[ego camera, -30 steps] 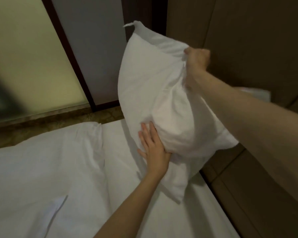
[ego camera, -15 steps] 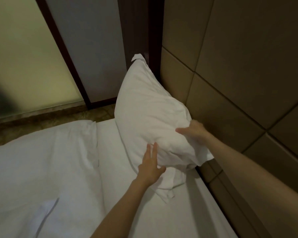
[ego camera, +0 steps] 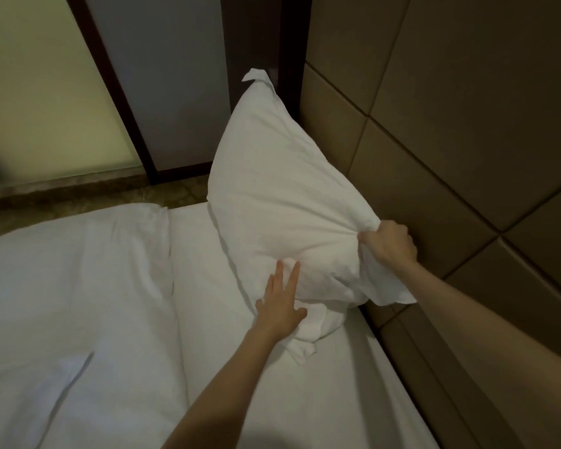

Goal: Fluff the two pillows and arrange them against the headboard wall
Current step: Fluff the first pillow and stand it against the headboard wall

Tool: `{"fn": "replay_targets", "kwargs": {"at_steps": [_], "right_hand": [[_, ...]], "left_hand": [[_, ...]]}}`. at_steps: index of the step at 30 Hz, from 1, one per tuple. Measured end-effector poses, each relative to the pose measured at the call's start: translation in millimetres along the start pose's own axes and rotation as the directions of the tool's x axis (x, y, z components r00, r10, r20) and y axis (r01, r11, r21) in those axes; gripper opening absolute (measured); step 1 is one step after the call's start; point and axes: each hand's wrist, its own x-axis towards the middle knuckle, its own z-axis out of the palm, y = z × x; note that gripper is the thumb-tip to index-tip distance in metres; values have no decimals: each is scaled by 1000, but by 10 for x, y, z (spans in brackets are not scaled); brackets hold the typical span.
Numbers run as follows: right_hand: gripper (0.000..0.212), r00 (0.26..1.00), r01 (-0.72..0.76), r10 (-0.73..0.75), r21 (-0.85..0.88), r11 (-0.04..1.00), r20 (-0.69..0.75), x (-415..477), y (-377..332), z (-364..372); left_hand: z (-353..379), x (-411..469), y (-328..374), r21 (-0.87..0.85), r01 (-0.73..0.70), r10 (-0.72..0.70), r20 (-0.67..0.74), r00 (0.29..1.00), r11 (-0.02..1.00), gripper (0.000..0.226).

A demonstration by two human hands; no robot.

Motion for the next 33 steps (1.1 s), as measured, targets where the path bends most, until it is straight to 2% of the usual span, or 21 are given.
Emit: {"fn": "replay_targets", "kwargs": {"at_steps": [2, 3, 5, 7, 8, 9, 10, 12, 14, 16, 20, 23, 25, 28, 33], "right_hand": [[46, 993, 88, -94, -86, 992, -69, -27, -65, 74], [53, 975, 159, -186, -201, 967, -119, -35, -97, 99], [65, 874, 352, -458, -436, 828, -162, -63, -190, 146], [67, 721, 577, -692, -535, 617, -21, -123, -329, 232], [67, 648, 673, -757, -528, 518, 83, -163, -399, 311], [64, 604, 736, -776, -499, 456, 181, -206, -453, 405], [61, 598, 762, -760, -474, 440, 255, -236, -477, 496], [60, 687, 711, -654, -478, 516, 316, -198, -399, 605], [67, 808, 585, -515, -500, 639, 286, -66, -194, 568], [73, 866, 498, -433, -500, 709, 248, 52, 16, 473], [75, 875, 480, -430, -521, 705, 224, 102, 139, 395], [73, 908, 410, -376, -587, 698, 187, 92, 112, 338], [70, 932, 350, -322, -639, 685, 165, 46, 98, 294], [64, 963, 262, -238, -650, 714, 126, -80, 38, 237], [45, 955, 254, -296, -595, 763, 27, -332, 24, 81]], "left_hand": [[22, -23, -98, 10, 19, -19, 18, 1000, 1000, 91], [28, -36, -138, 6, 21, -21, 27, 999, 1000, 90], [30, -66, -199, -3, 11, -11, 31, 999, 1000, 87], [26, -104, -249, 2, 9, -9, 30, 1000, 1000, 84], [31, -122, -275, 12, 16, -16, 33, 999, 1000, 82], [42, -141, -304, 26, 25, -26, 40, 999, 999, 81], [57, -163, -332, 40, 34, -36, 53, 998, 999, 78], [85, -206, -381, 57, 48, -52, 85, 995, 997, 75], [105, -239, -429, 62, 49, -55, 101, 993, 997, 71], [107, -265, -472, 76, 55, -63, 109, 992, 996, 68], [135, -362, -515, 43, 99, -104, 144, 984, 994, 63], [118, -484, -551, 36, 81, -86, 168, 982, 996, 62], [92, -594, -610, 9, 92, -92, 140, 986, 996, 60], [33, -766, -673, -141, 149, -141, 60, 988, 979, 55], [-169, -1014, -545, -224, 85, -93, -27, 995, 971, 49]]}}
